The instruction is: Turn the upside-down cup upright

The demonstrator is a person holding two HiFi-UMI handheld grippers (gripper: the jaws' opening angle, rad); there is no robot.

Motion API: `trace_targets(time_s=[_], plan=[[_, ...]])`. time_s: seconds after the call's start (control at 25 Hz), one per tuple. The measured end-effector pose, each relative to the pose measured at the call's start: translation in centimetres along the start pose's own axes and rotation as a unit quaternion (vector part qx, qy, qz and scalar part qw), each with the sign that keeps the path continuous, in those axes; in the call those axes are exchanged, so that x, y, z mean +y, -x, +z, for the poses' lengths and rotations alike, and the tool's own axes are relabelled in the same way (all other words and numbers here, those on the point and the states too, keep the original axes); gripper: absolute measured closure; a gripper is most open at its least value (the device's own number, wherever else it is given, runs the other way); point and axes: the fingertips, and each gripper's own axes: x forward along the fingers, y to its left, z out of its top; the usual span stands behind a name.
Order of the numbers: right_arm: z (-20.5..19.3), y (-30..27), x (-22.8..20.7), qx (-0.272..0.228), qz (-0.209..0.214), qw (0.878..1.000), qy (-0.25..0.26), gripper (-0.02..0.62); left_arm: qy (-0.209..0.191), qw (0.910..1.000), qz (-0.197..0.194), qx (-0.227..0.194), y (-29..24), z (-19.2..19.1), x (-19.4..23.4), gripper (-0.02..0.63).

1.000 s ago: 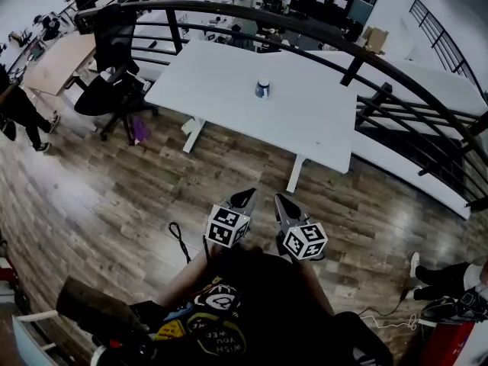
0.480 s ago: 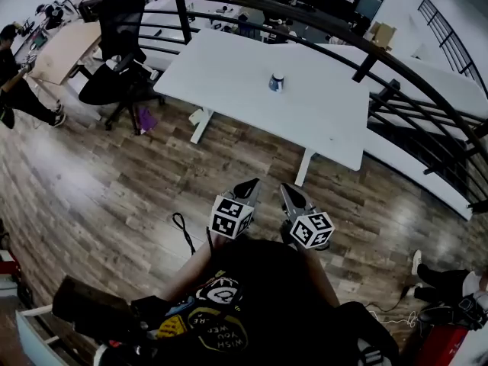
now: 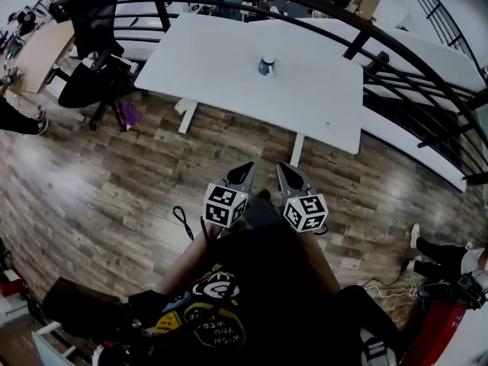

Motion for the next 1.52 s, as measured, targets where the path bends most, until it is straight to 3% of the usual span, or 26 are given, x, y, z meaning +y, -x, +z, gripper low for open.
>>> trace_targets(time_s=[0.12, 0.28, 0.36, 0.48, 0.64, 0.8, 0.88, 0.96, 1.08, 1.12, 1.32, 1.52], plan=[[0.9, -3.1, -1.9, -0.001, 0.001, 1.0, 0.003, 0.597, 0.004, 0.9999, -0.004, 0.012, -3.1, 0.7, 2.4, 0.603], [4.6, -7.5, -5.2, -0.051, 0.032, 0.998, 0.004, 0.595, -0.002, 0.9998, 0.004, 0.019, -8.5, 3.1, 5.8, 0.603], [5.0, -10.6, -8.0, -0.028, 0.036, 0.999, -0.013, 0.595, -0.005, 0.9992, 0.01, 0.039, -11.9, 3.8, 7.6, 0.603], [3.8, -15.8, -12.1, 0.038, 0.028, 0.998, -0.041, 0.595, -0.011, 0.9965, 0.028, 0.078, -16.4, 3.9, 10.8, 0.603], [3.2, -20.3, -15.7, 0.04, 0.031, 0.998, -0.025, 0.595, -0.023, 0.9961, 0.047, 0.071, -20.4, 5.8, 14.5, 0.603], [0.4, -25.8, -18.5, 0.06, 0.029, 0.998, -0.008, 0.595, 0.005, 0.9953, 0.065, 0.071, -23.1, 7.7, 18.1, 0.603], [-1.8, -28.8, -20.2, 0.076, 0.014, 0.997, -0.006, 0.595, 0.013, 0.9946, 0.06, 0.084, -24.4, 7.5, 19.2, 0.603], [-4.0, -32.0, -22.0, 0.1, -0.004, 0.995, 0.005, 0.546, 0.01, 0.9939, 0.048, 0.098, -25.8, 7.3, 20.5, 0.603], [-5.5, -36.8, -24.7, 0.123, -0.037, 0.991, 0.029, 0.583, 0.008, 0.9934, 0.034, 0.11, -27.7, 8.4, 23.6, 0.603], [-5.6, -37.9, -25.4, 0.121, -0.049, 0.991, 0.033, 0.57, 0.005, 0.9934, 0.028, 0.111, -28.1, 8.9, 24.4, 0.603], [-5.2, -42.8, -28.4, 0.111, -0.103, 0.986, 0.074, 0.386, -0.002, 0.9926, 0.005, 0.122, -29.0, 9.5, 27.7, 0.603], [-3.8, -48.0, -31.1, 0.118, -0.112, 0.983, 0.079, 0.293, 0.012, 0.9866, 0.003, 0.162, -30.6, 10.1, 30.0, 0.603]])
